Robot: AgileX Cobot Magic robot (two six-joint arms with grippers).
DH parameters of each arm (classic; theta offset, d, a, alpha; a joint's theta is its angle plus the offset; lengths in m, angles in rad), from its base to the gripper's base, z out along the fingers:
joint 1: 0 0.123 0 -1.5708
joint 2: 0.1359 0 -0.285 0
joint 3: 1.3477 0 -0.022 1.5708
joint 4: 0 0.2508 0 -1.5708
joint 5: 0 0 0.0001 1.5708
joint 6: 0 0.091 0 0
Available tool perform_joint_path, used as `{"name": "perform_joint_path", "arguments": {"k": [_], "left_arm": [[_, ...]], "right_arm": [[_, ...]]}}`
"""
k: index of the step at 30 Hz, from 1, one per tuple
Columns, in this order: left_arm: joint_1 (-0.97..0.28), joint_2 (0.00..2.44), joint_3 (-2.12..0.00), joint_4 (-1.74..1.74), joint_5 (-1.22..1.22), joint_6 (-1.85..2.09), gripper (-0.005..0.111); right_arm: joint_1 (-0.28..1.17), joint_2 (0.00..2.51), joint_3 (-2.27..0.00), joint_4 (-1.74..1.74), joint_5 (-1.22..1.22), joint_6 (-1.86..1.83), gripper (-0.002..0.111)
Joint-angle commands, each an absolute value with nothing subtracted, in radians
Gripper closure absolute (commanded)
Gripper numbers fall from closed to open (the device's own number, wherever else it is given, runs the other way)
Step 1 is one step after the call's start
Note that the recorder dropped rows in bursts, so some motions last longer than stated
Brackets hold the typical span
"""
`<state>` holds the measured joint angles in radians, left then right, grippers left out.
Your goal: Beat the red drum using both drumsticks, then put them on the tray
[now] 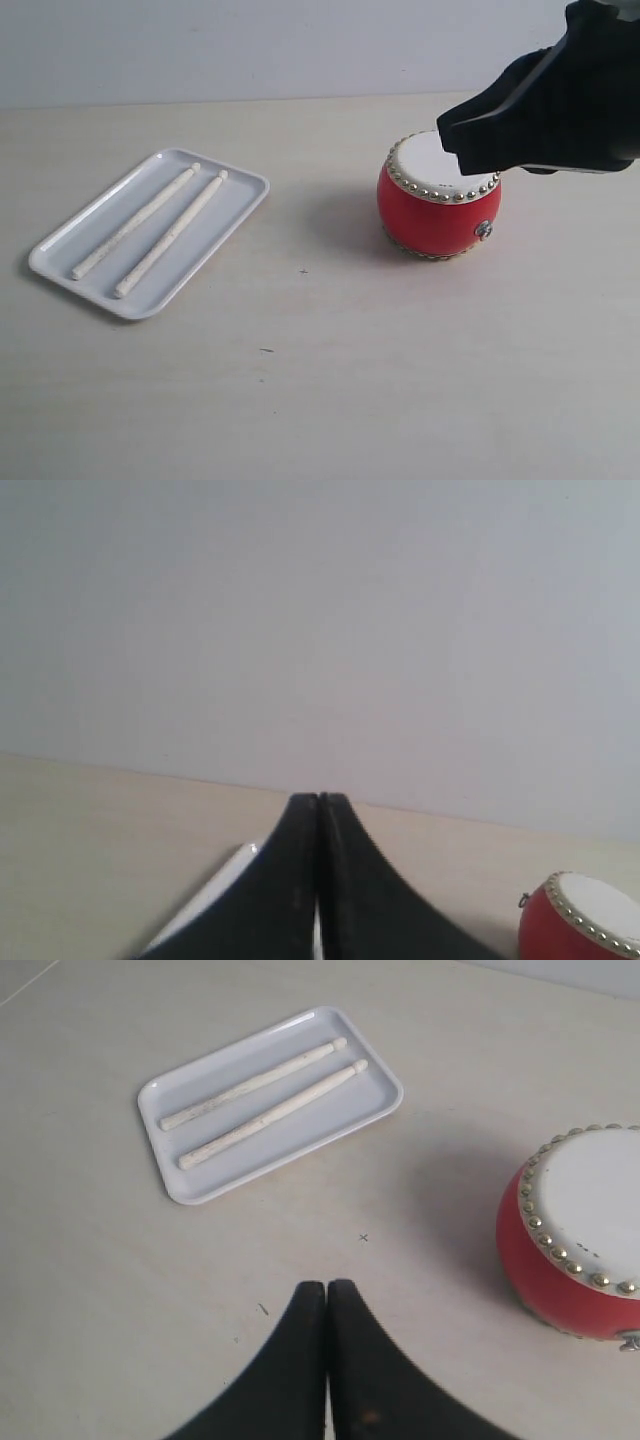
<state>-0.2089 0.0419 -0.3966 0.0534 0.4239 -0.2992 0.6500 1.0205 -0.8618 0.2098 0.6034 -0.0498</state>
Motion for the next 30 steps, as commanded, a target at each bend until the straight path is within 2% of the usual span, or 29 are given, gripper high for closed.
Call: {"name": "perform_joint_path", "arguments": {"k": [1, 13, 30], "left_arm": [[-0.206, 0.000, -0.365, 0.119, 0.420, -0.305, 0.107], [-0.206, 0.000, -0.132, 0.126, 0.411, -0.158, 0.107], [-0.206, 0.000, 0.000, 0.141, 0.350, -0.153, 0.107]], "right_arm": [[0.652, 1.013, -0.864, 0.207, 0.590, -0.049, 0.108], [0.652, 1.013, -0.864, 0.207, 0.590, -0.049, 0.108], [0.652, 1.013, -0.864, 0.209, 0.590, -0.049, 0.108]]}}
